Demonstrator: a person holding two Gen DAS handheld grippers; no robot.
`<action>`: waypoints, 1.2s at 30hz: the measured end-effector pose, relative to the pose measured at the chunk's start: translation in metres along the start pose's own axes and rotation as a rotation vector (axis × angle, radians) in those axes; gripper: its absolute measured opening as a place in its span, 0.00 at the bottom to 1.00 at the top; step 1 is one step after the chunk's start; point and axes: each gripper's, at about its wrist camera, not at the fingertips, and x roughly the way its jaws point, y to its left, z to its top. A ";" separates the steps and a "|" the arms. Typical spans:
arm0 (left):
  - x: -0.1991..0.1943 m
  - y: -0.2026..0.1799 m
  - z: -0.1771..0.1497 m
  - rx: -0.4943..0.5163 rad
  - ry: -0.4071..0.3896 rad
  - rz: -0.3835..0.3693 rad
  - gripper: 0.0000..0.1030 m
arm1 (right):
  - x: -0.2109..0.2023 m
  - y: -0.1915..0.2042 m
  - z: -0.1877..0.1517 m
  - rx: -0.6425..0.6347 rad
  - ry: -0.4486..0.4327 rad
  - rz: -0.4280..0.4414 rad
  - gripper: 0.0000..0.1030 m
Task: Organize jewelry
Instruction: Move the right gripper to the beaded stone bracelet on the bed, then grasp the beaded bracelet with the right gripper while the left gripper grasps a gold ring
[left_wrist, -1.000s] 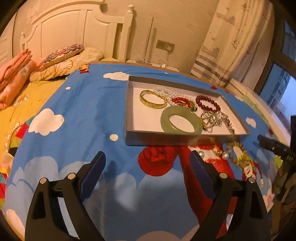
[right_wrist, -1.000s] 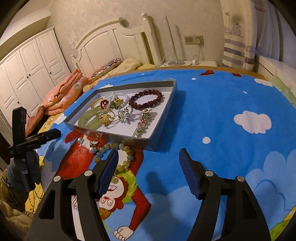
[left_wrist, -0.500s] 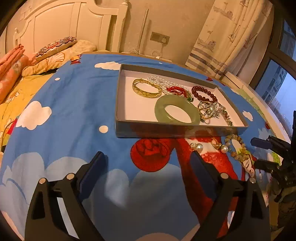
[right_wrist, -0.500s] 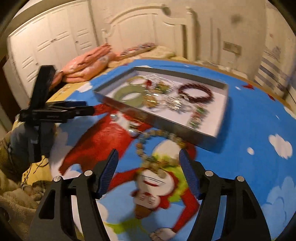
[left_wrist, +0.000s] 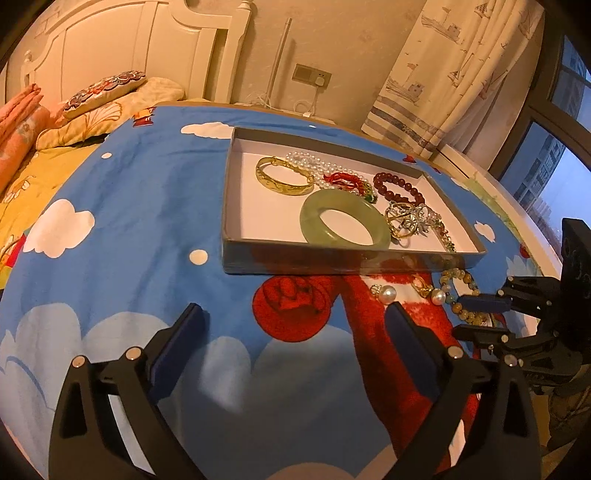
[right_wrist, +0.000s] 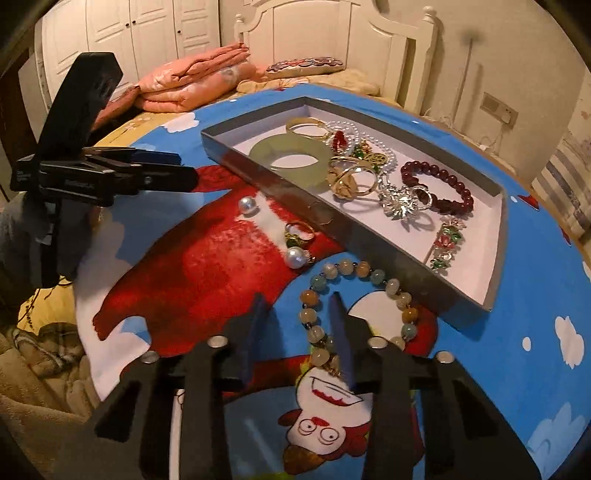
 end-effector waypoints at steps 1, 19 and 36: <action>0.000 -0.001 0.000 0.002 0.001 0.004 0.95 | -0.001 0.000 -0.002 0.000 -0.001 0.005 0.23; 0.012 -0.095 0.005 0.246 -0.001 -0.073 0.71 | -0.030 -0.023 -0.038 0.157 -0.046 0.043 0.11; 0.049 -0.110 0.007 0.410 0.134 0.015 0.48 | -0.043 -0.031 -0.046 0.197 -0.108 0.092 0.11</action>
